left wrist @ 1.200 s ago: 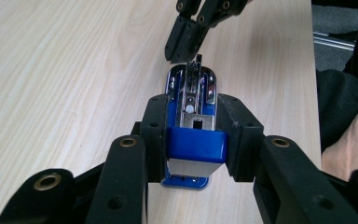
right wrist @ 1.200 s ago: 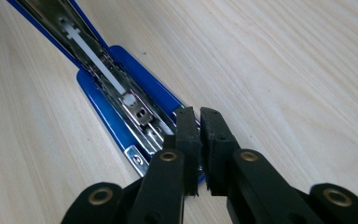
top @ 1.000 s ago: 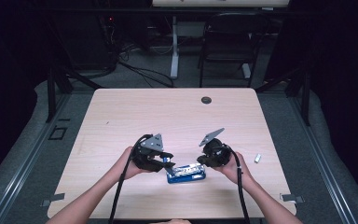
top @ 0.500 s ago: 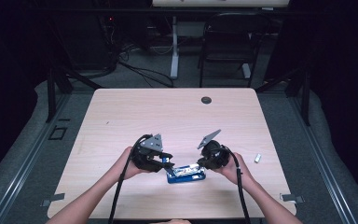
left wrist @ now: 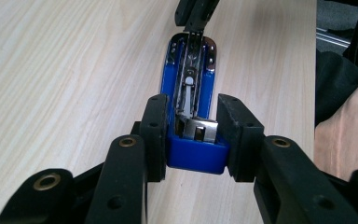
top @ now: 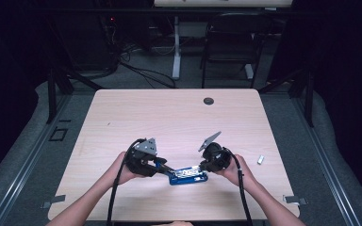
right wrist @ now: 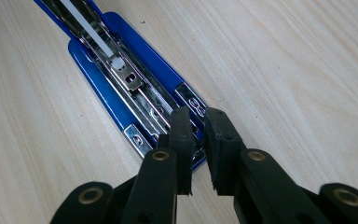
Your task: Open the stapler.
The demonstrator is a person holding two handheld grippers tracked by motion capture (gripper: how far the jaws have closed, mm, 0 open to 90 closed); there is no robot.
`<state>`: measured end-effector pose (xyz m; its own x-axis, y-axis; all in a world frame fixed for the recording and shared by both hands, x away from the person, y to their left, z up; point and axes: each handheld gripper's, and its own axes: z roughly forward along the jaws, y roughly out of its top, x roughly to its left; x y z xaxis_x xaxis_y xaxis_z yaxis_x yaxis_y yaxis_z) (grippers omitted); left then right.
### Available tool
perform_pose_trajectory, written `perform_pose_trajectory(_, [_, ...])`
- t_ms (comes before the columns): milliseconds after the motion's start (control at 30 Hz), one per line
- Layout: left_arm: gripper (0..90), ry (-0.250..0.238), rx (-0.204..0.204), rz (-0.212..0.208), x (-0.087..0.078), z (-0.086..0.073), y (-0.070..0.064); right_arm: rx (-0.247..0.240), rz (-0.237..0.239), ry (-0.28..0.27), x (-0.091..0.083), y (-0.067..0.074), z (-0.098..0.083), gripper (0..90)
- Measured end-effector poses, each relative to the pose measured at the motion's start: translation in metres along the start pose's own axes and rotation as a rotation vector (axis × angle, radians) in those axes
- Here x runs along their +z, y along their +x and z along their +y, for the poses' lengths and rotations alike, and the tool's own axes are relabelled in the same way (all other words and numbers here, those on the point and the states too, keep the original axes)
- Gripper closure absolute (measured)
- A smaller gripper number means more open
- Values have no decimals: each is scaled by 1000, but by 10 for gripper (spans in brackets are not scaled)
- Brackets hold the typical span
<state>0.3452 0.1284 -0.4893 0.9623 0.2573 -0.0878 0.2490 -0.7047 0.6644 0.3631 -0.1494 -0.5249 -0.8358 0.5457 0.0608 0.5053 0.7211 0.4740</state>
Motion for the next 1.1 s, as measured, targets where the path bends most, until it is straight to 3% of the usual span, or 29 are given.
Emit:
perform_pose_trajectory(233, [652,12,-19,-2,0,-7,1,-5,-1,8,-1,0,0,821])
perform_pose_trajectory(367, [650,34,-34,-9,0,-14,4,1,3,4,0,0,0,821])
perform_pose_trajectory(400, [649,51,-34,5,-1,-15,4,0,3,4,0,0,0,821])
perform_pose_trajectory(433, [648,42,-38,-18,0,-18,6,5,3,-1,1,0,0,821])
perform_pose_trajectory(600, [645,62,-40,-25,3,-24,8,3,4,0,1,0,0,821])
perform_pose_trajectory(1100, [624,180,-72,-43,24,-41,18,-2,-1,19,1,-2,0,820])
